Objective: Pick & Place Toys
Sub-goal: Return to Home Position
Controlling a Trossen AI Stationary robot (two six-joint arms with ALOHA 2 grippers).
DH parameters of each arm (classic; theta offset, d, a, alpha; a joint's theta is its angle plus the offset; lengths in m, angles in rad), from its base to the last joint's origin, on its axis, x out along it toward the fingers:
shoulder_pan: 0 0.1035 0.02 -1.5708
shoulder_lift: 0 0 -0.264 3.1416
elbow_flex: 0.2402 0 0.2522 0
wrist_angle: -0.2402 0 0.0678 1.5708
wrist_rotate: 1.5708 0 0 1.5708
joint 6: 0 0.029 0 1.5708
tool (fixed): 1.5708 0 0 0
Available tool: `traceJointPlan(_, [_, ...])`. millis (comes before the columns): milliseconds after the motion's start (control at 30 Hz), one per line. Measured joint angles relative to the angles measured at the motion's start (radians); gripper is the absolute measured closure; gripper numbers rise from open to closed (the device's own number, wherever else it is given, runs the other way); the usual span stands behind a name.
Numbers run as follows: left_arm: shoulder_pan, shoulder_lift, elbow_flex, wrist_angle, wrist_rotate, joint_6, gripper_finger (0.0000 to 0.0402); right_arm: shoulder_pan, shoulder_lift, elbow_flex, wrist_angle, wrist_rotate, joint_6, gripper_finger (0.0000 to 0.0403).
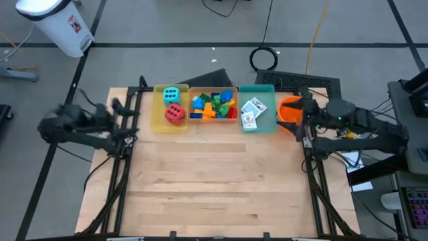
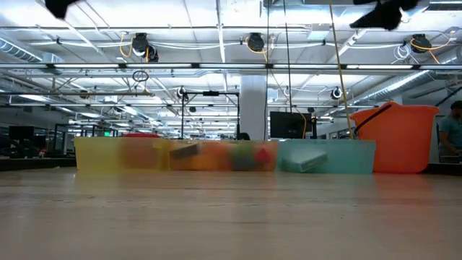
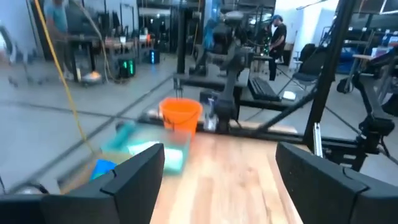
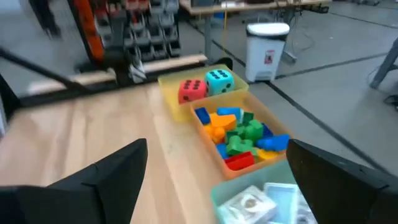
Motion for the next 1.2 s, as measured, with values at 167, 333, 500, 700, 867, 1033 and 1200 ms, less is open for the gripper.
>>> traceJointPlan(167, [0.000,-0.082,-0.317,0.245,0.001,-0.031,0.0094,0.006,-0.194,-0.266,0.216,-0.001,0.100,0.0046])
traceJointPlan(333, [0.002,-0.088,-0.528,0.441,0.000,-0.029,0.0088,0.006,-0.275,-0.506,0.506,-0.003,0.107,0.0046])
traceJointPlan(500, [0.003,-0.088,-0.671,0.617,-0.026,-0.034,0.0079,0.006,-0.278,-0.619,0.609,-0.028,0.103,0.0046])
traceJointPlan(700, [0.002,-0.087,-0.737,0.664,-0.026,-0.037,0.0078,0.006,-0.272,-0.743,0.752,-0.029,0.125,0.0046])
traceJointPlan(867, [0.002,-0.086,-0.754,0.660,-0.027,-0.037,0.0077,0.006,-0.272,-0.872,0.893,-0.028,0.114,0.0046])
traceJointPlan(1033, [0.003,-0.086,-0.754,0.685,-0.030,-0.027,0.0077,0.006,-0.325,-0.893,0.874,-0.035,0.063,0.0046])
traceJointPlan(1200, [0.002,-0.086,-0.754,0.690,-0.035,-0.036,0.0078,0.006,-0.476,-0.895,0.756,-0.051,-0.034,0.0046])
